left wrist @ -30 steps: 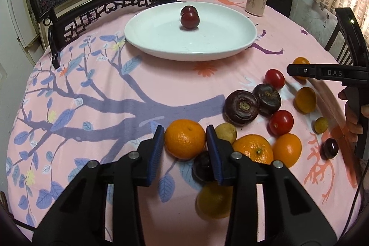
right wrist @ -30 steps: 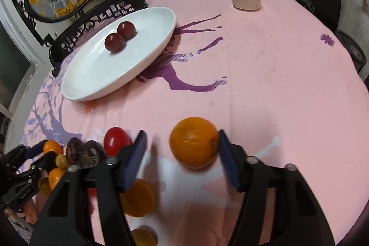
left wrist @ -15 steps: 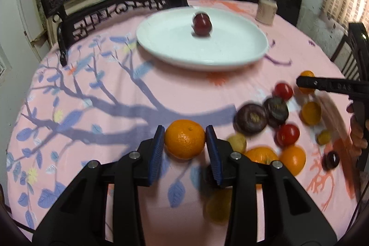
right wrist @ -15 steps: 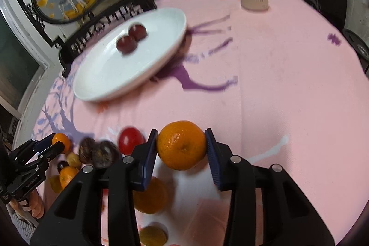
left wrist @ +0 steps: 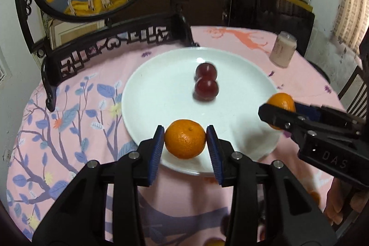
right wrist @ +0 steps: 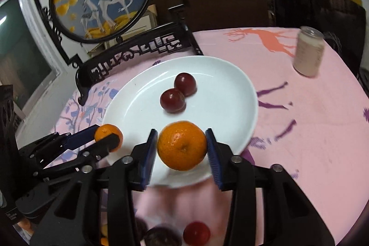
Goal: Organize fruits
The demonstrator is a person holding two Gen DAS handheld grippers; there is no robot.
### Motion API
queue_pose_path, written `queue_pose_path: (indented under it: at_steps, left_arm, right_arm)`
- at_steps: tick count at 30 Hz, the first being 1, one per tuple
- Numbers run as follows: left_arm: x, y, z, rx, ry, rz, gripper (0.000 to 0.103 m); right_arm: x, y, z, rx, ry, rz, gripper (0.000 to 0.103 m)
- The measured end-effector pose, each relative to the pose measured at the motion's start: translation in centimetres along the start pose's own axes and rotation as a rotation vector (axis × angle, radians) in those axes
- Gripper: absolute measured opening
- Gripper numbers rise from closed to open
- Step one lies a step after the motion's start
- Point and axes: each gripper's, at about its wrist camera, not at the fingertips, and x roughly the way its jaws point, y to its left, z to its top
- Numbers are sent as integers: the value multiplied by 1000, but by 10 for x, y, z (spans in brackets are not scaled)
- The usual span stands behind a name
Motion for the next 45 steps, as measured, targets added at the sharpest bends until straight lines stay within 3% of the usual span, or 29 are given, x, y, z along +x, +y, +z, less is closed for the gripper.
queue_pose_path:
  at_steps: [1,2,3,8,12,17,24,32,41,45]
  left_arm:
    - [3,4,-1,-9,-3,10,45]
    - [3,7,-2,-18,-9,18,58]
    - [2,9,-2,-27,-16,18,61]
    - [-2,20,-5,-62,-11,-9,63]
    - [-9,17,-17,-28,-13,26,75]
    - [-25,5,-38,35,3,-15,80]
    - [-41,-25,-67,207,-3,-18,81]
    - [-42,-43,-86,305,12,-72,83]
    - [-20,-46,-94,311,92,-84,82]
    - [-16,-24,-83,236,77,24,82]
  right_arm:
    - [0,-2,-1,0,-12,-13,60]
    - [-1,-4,-2,3,-22,-17,60]
    - [-2,-7,-3,5,-22,-13,60]
    - [-8,-18,-8,28,-9,-5,60]
    - [-15,-25,-15,70,9,15,60]
    - [-27,-25,-29,86,38,38,60]
    - [-37,-32,-50,115,85,60,60]
    - [-48,-39,-56,139,76,52,60]
    - [-48,-39,-57,142,80,52,60]
    - [-47,-40,-58,144,85,53,60]
